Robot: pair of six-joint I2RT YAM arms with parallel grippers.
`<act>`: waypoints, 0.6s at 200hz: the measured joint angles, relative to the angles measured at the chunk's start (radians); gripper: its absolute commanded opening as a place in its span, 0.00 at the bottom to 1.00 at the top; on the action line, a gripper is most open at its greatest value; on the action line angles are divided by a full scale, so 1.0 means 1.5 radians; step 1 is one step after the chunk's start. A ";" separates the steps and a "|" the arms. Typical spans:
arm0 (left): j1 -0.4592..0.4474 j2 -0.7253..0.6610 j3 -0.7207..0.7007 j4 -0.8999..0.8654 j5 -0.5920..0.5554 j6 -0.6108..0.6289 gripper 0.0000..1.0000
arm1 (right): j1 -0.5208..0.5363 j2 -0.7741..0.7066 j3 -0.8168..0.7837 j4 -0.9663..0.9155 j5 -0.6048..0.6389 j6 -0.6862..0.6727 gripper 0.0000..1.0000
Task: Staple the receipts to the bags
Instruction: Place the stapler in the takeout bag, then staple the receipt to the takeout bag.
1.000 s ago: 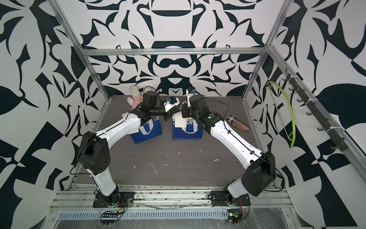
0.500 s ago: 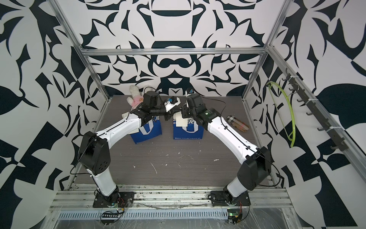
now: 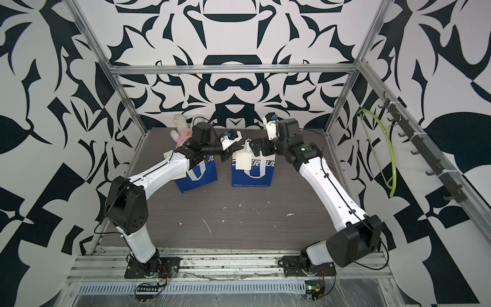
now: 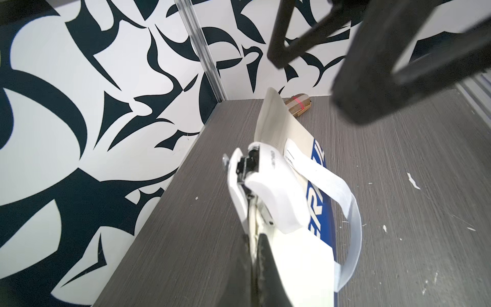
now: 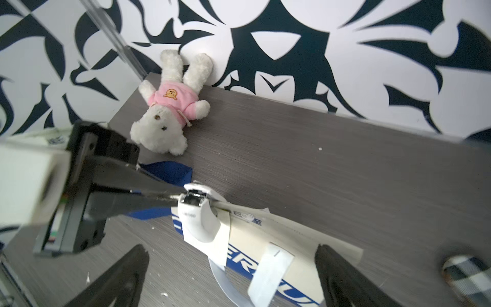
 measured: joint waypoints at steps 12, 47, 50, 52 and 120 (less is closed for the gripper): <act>0.003 0.000 0.000 -0.004 0.010 0.010 0.00 | -0.031 -0.015 0.000 -0.011 -0.079 -0.075 1.00; 0.005 0.000 0.000 -0.029 0.048 0.068 0.00 | -0.076 0.020 0.033 -0.069 -0.285 -0.284 1.00; 0.005 0.000 0.000 -0.031 0.052 0.074 0.00 | -0.076 0.029 0.040 -0.077 -0.297 -0.298 1.00; 0.006 0.000 0.000 -0.033 0.055 0.077 0.00 | -0.076 0.036 0.046 -0.081 -0.305 -0.309 1.00; 0.008 -0.002 0.011 -0.096 0.125 0.171 0.00 | -0.075 0.232 0.122 -0.181 -0.428 -0.558 0.99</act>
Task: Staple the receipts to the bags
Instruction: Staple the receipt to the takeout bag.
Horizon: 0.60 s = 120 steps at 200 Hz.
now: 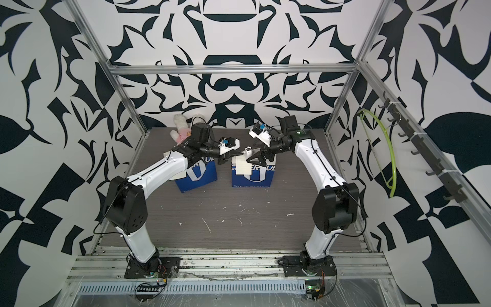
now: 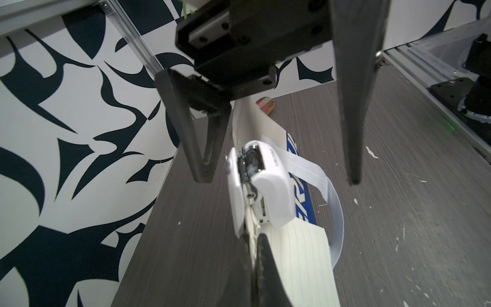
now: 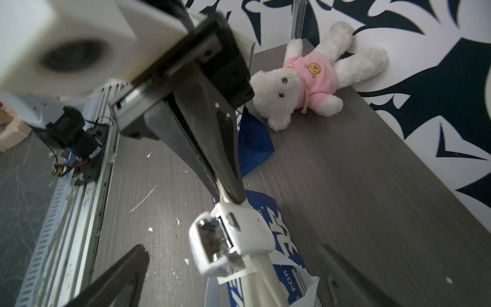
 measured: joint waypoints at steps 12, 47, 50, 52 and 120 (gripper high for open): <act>0.002 0.000 0.000 -0.010 0.007 0.009 0.00 | 0.000 0.013 0.023 -0.023 -0.001 -0.041 0.97; 0.004 0.000 0.015 -0.027 0.017 0.024 0.00 | 0.005 0.037 0.082 -0.097 -0.001 -0.160 0.92; 0.005 0.000 0.016 -0.028 0.017 0.024 0.00 | 0.007 0.038 0.084 -0.103 0.002 -0.169 0.92; 0.005 0.000 0.017 -0.028 0.017 0.024 0.00 | 0.009 0.038 0.085 -0.108 0.004 -0.174 0.92; 0.005 0.003 0.038 -0.058 0.012 0.035 0.00 | 0.070 0.032 0.075 -0.111 0.101 -0.238 0.79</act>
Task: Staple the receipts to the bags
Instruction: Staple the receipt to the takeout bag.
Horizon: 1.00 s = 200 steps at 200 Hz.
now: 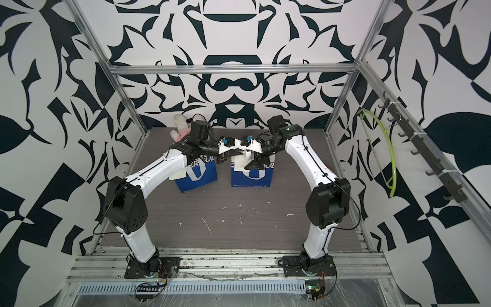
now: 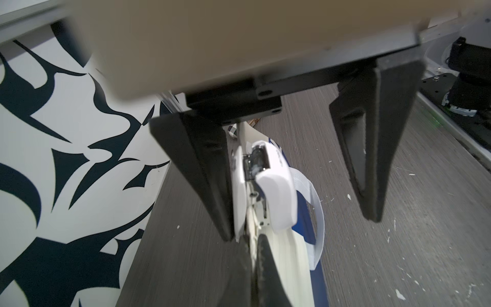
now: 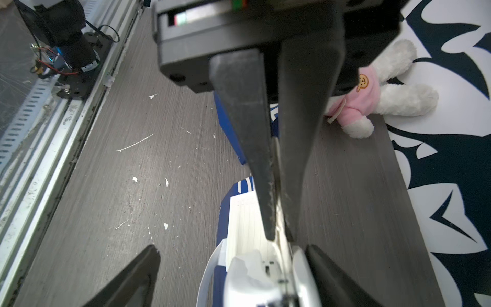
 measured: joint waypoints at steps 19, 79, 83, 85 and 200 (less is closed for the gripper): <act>0.000 0.000 0.000 -0.002 0.000 0.002 0.00 | 0.005 -0.002 -0.001 0.008 0.027 0.000 0.44; 0.000 0.001 0.001 -0.006 0.008 0.003 0.00 | 0.008 -0.033 -0.043 0.065 0.063 -0.007 0.00; 0.000 0.001 0.001 -0.006 0.008 0.003 0.00 | 0.008 -0.034 -0.044 0.066 0.063 -0.007 0.00; 0.000 0.001 0.001 -0.006 0.008 0.003 0.00 | 0.008 -0.034 -0.044 0.066 0.063 -0.007 0.00; 0.004 0.004 0.002 -0.005 0.007 0.003 0.00 | 0.003 -0.074 -0.099 0.138 0.031 0.098 0.65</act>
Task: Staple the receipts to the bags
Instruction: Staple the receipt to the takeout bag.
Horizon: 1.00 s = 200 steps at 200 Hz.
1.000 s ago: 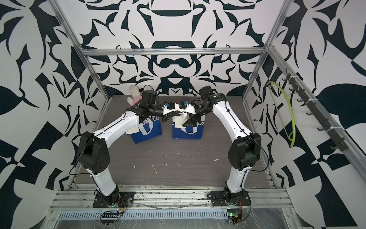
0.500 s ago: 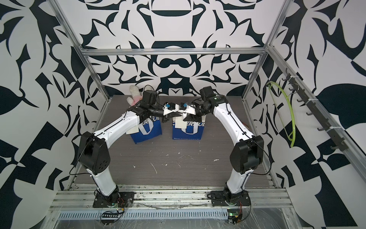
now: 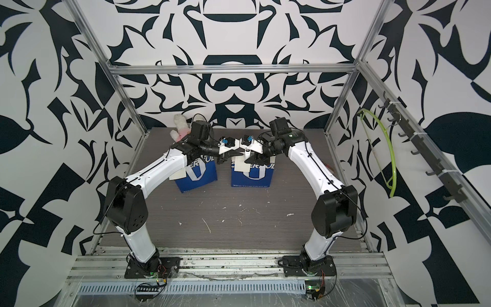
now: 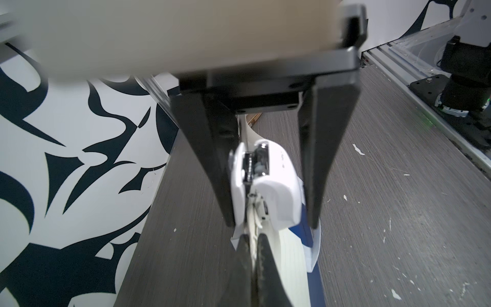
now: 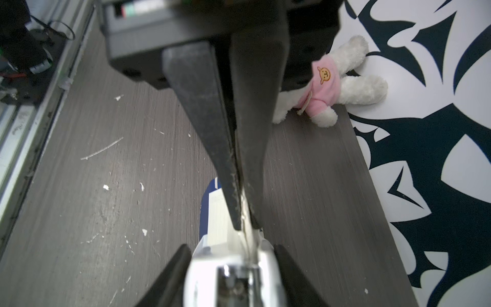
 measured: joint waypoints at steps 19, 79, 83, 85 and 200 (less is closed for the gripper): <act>0.003 0.001 0.000 0.001 -0.001 0.000 0.00 | -0.003 -0.009 0.002 -0.004 -0.005 0.008 0.67; 0.003 0.002 0.001 0.000 -0.001 0.000 0.00 | -0.003 -0.001 0.016 -0.016 0.007 0.025 0.54; 0.004 0.002 0.001 0.001 -0.001 0.000 0.00 | -0.003 0.002 0.019 -0.016 0.008 0.025 0.50; 0.004 0.002 0.001 0.001 -0.001 0.000 0.00 | -0.003 0.003 0.020 -0.017 0.009 0.026 0.48; 0.008 0.011 0.006 0.013 -0.004 -0.003 0.00 | 0.003 0.005 0.014 0.034 0.039 0.098 0.00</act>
